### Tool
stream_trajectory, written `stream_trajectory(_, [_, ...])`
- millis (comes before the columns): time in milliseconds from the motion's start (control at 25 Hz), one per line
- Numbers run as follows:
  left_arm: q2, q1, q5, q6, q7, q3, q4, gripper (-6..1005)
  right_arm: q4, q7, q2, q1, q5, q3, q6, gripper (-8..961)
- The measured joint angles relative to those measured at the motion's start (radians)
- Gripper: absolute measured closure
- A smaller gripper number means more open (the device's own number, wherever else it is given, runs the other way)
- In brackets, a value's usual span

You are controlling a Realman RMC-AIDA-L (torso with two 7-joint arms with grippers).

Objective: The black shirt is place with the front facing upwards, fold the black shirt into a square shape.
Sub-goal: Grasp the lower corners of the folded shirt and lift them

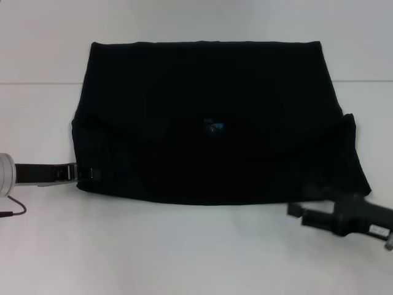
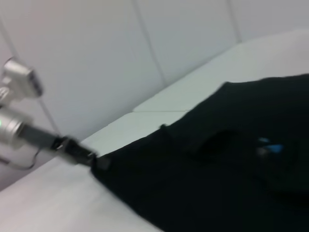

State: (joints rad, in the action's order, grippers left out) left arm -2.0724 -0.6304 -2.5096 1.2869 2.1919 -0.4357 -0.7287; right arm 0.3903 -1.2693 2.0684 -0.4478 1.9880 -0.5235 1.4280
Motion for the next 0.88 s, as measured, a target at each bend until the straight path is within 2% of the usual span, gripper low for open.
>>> stream_trajectory(240, [0.0,-0.001,-0.008,-0.002,0.001,-0.004,0.0,718,0.133,-0.287,-0.037,0.016,0.008,-0.003,0.024,22])
stream_trajectory(360, [0.0,-0.001,-0.01,-0.002,0.001,-0.007,0.0,855,0.247,-0.51,-0.068,0.024,0.034,-0.005,0.046,22])
stream_trajectory(440, [0.0,-0.004,-0.016,-0.001,0.002,-0.008,0.0,946,0.324,-0.699,-0.105,0.015,0.09,-0.006,0.057,23])
stream_trajectory(560, [0.0,-0.008,-0.021,0.0,0.002,-0.009,-0.001,962,0.385,-0.992,-0.166,-0.029,0.228,-0.008,0.066,26])
stream_trajectory(640, [0.0,-0.009,-0.023,0.001,0.002,-0.009,-0.001,962,0.39,-1.121,-0.197,-0.069,0.314,-0.006,0.073,28])
stream_trajectory(680, [0.0,-0.009,-0.025,0.001,0.002,-0.01,-0.001,962,0.393,-1.162,-0.205,-0.091,0.348,-0.003,0.079,34])
stream_trajectory(760, [0.0,-0.01,-0.026,0.002,0.001,-0.009,-0.001,962,0.4,-1.198,-0.206,-0.133,0.391,-0.001,0.079,47])
stream_trajectory(880, [0.001,-0.012,-0.027,0.003,0.001,-0.01,-0.001,962,0.389,-1.23,-0.191,-0.194,0.438,-0.028,0.075,66])
